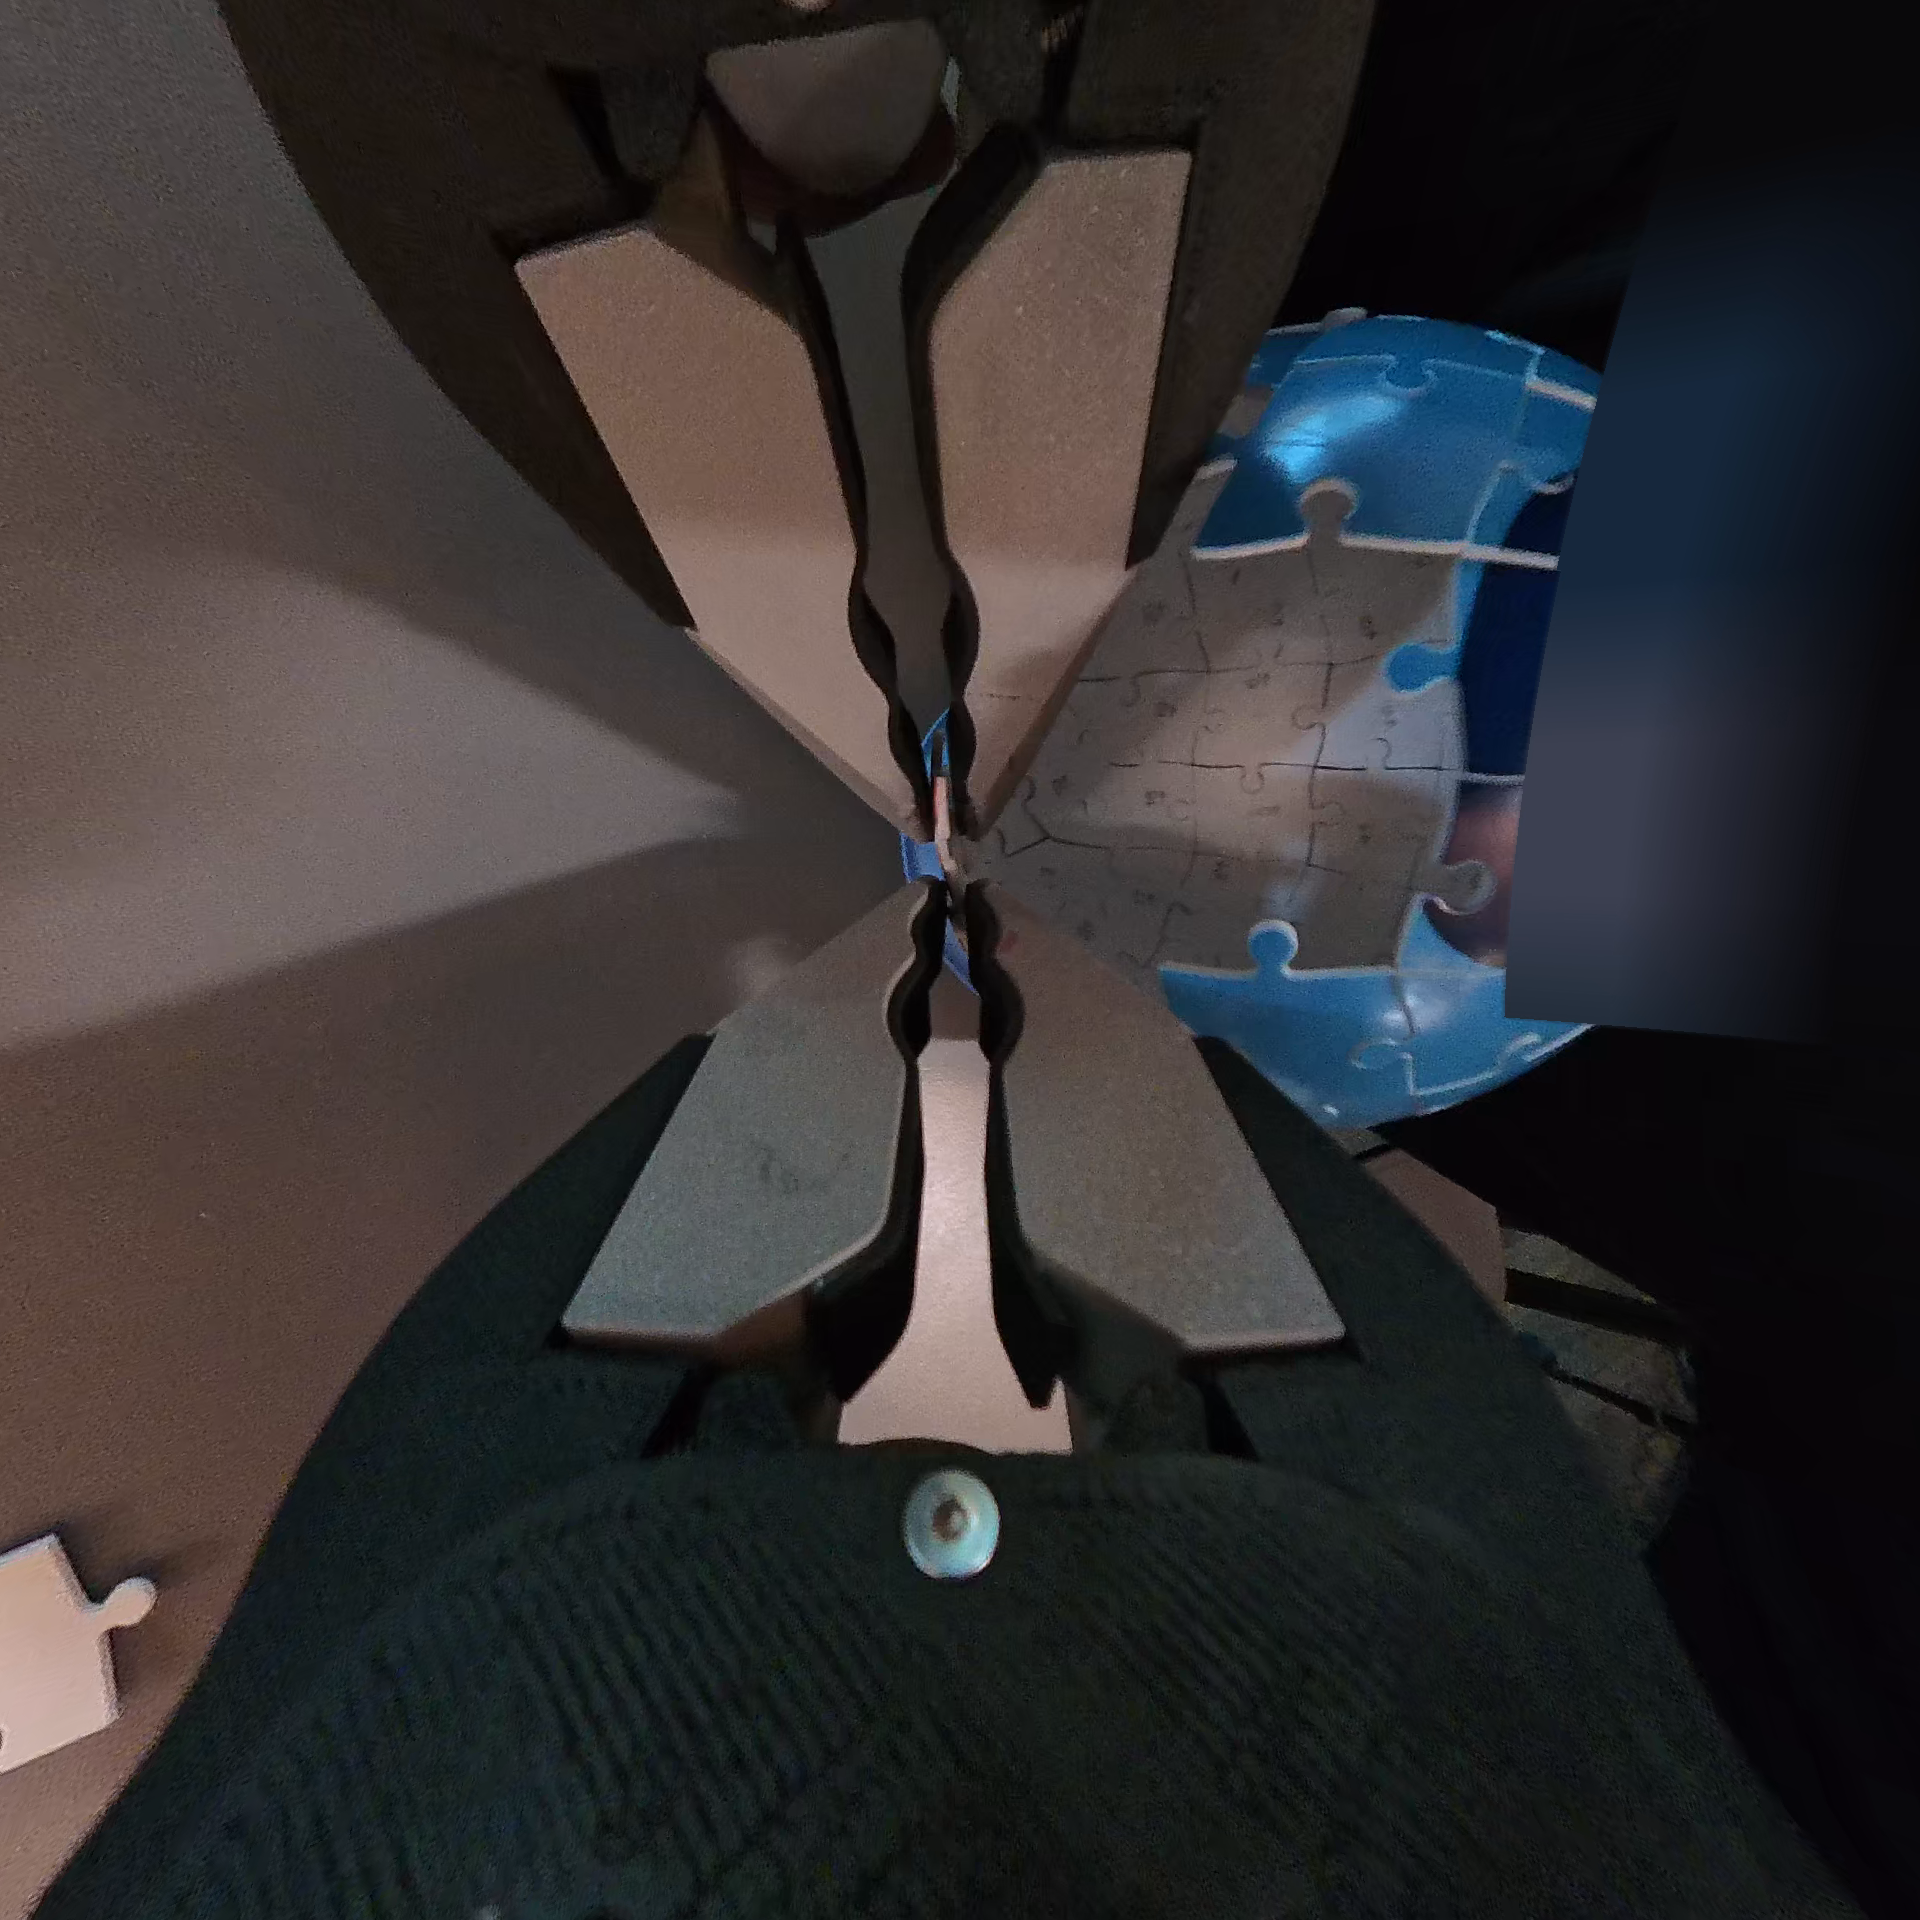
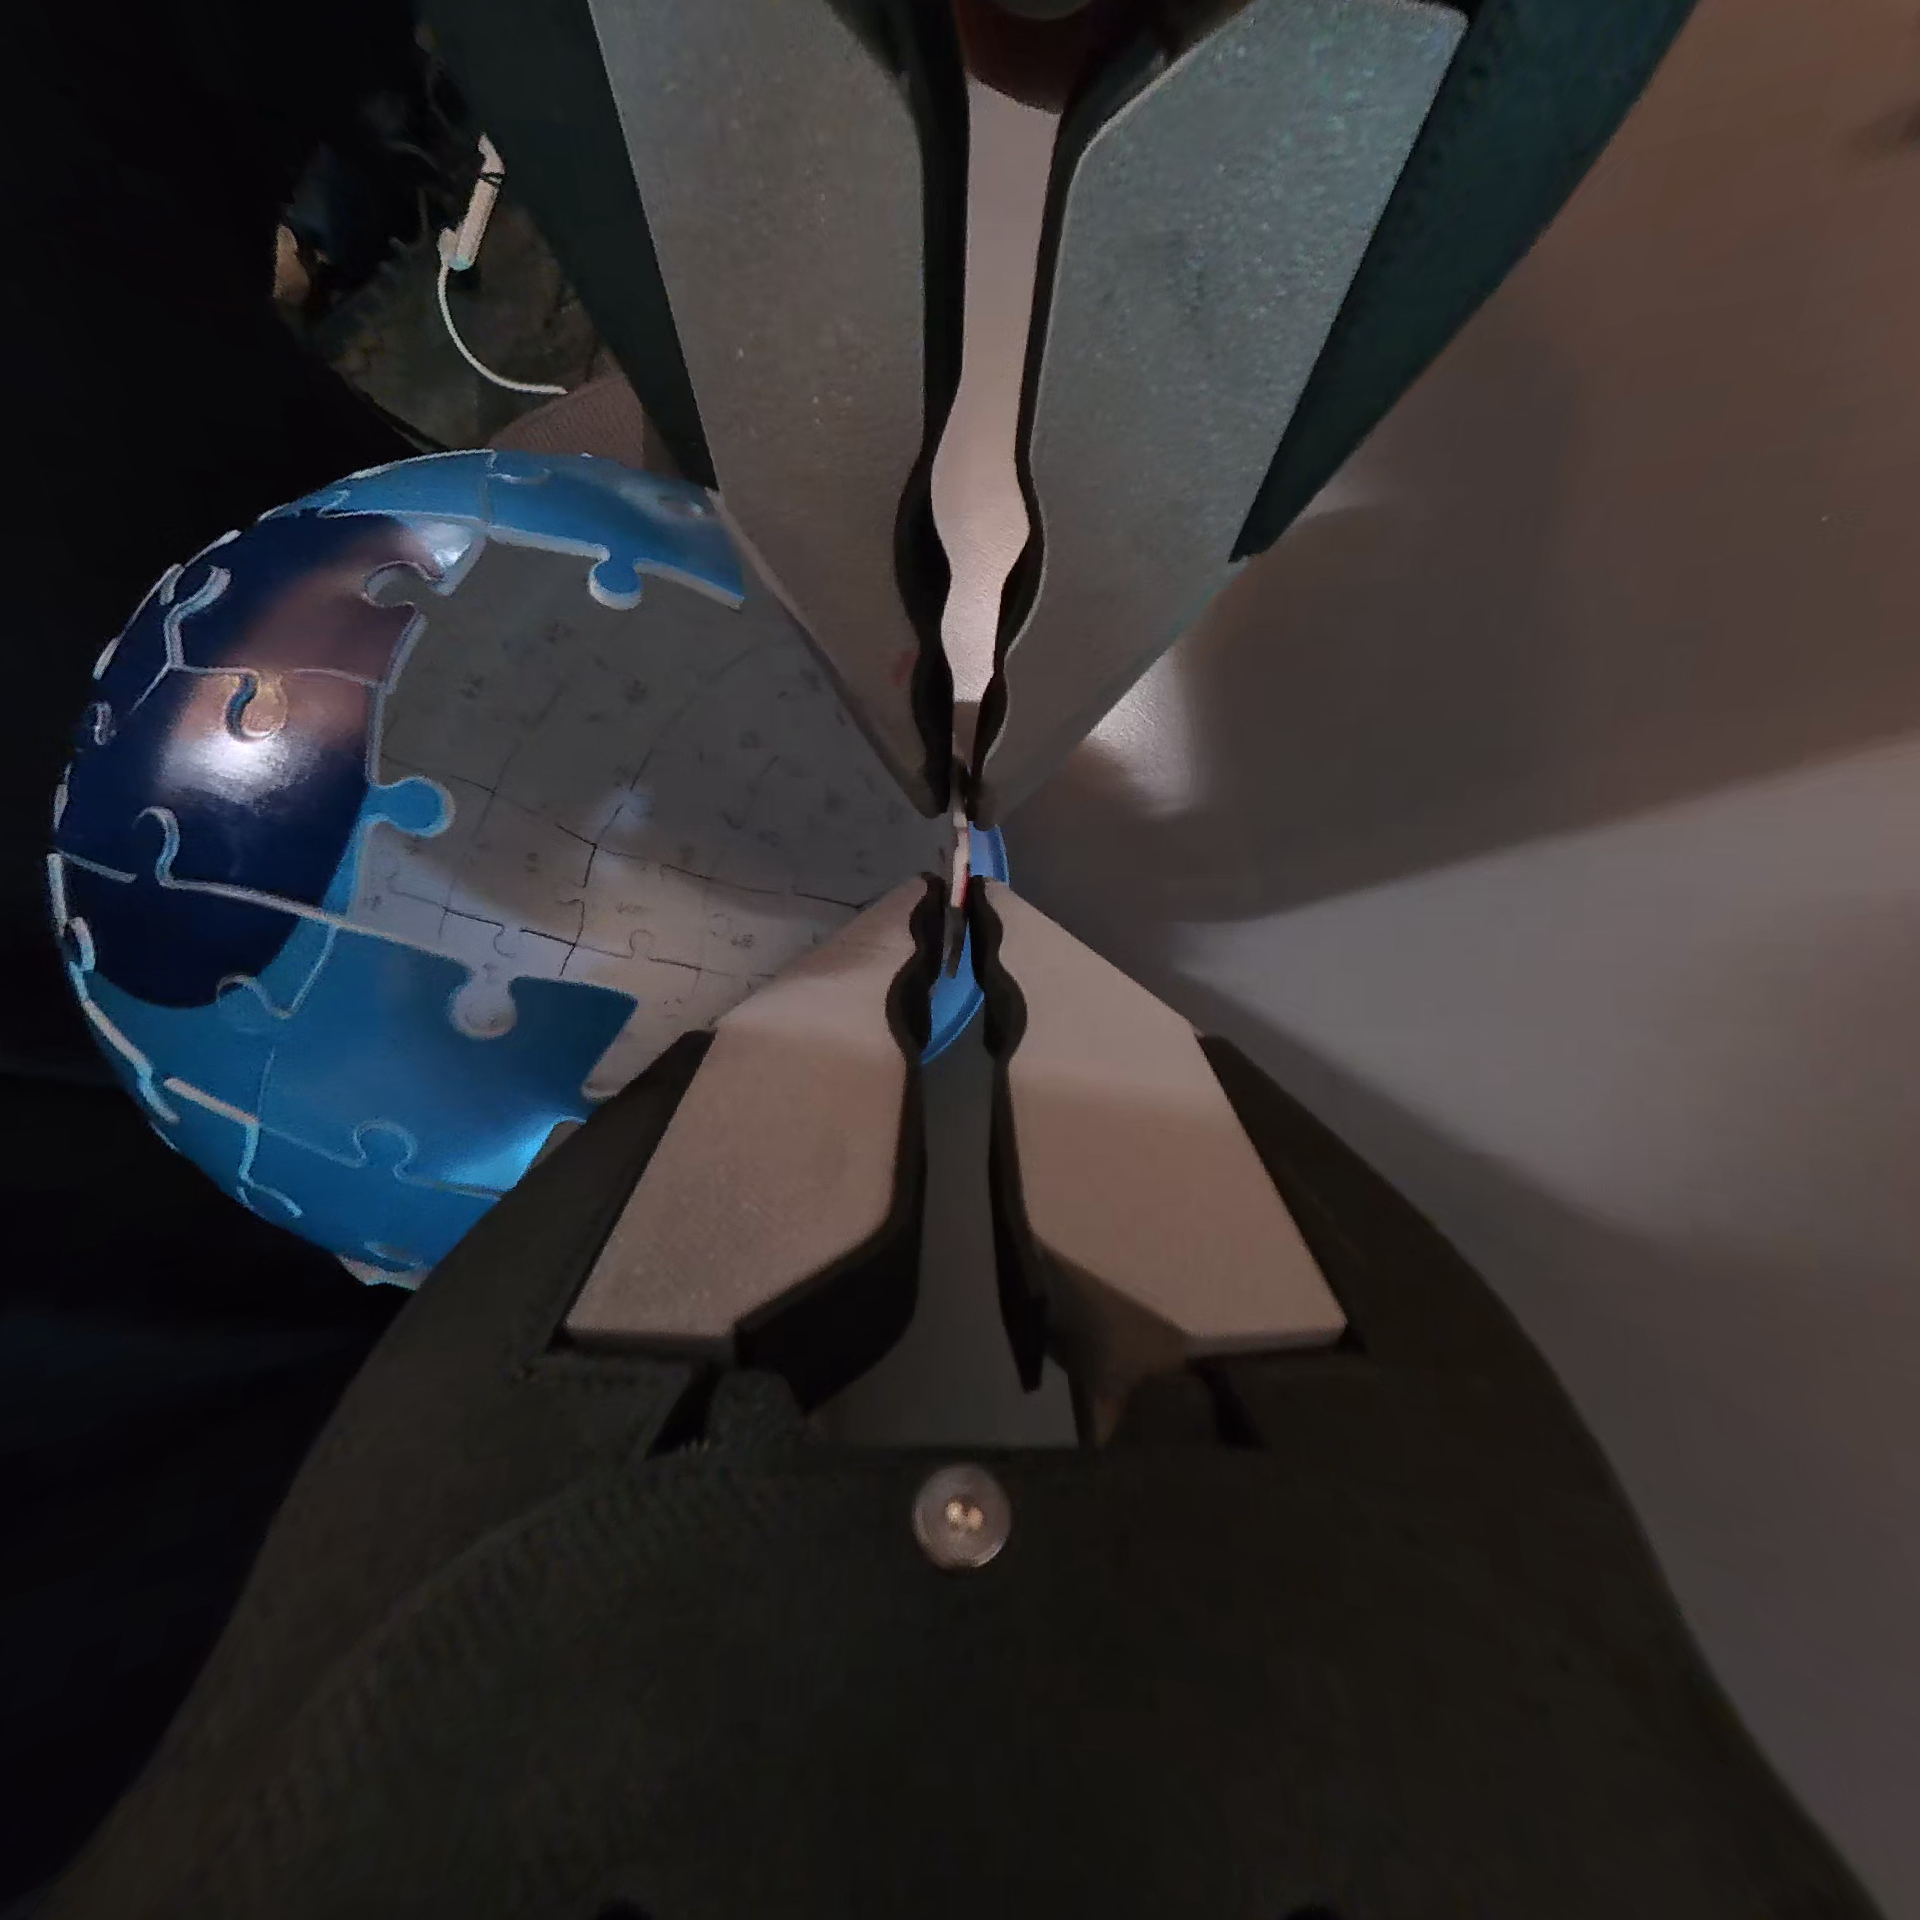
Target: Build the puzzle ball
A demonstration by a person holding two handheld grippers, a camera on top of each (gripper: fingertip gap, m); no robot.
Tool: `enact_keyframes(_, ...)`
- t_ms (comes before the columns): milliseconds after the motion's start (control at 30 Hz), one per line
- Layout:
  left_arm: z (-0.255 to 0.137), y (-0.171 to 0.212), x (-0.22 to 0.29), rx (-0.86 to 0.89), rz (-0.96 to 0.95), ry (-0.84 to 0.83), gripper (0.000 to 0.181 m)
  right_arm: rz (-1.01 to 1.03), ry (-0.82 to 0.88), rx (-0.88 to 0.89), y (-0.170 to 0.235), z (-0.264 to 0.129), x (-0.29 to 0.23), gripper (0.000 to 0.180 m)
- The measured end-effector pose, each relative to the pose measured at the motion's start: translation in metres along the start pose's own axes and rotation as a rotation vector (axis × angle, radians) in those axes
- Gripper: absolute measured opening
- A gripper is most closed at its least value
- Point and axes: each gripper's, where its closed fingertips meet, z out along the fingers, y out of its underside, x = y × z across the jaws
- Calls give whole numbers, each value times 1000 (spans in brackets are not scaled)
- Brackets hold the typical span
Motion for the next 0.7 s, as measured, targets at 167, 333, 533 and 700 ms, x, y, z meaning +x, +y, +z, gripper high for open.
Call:
enact_keyframes(167, 1, 0, -1, 1, -1, 1, 2, -18, 19, -13, 1, 1, 2, 0)
enact_keyframes(333, 1, 2, 1, -2, -16, 19, 2, 3, -8, -10, 0, 3, 0, 0)
enact_keyframes(533, 1, 2, 0, -10, -19, 19, 2, 98, -162, 53, -11, -12, -8, 19)
enact_keyframes(700, 1, 2, 0, -16, -26, 28, 2, 83, -157, 140, -23, -34, -3, 21)
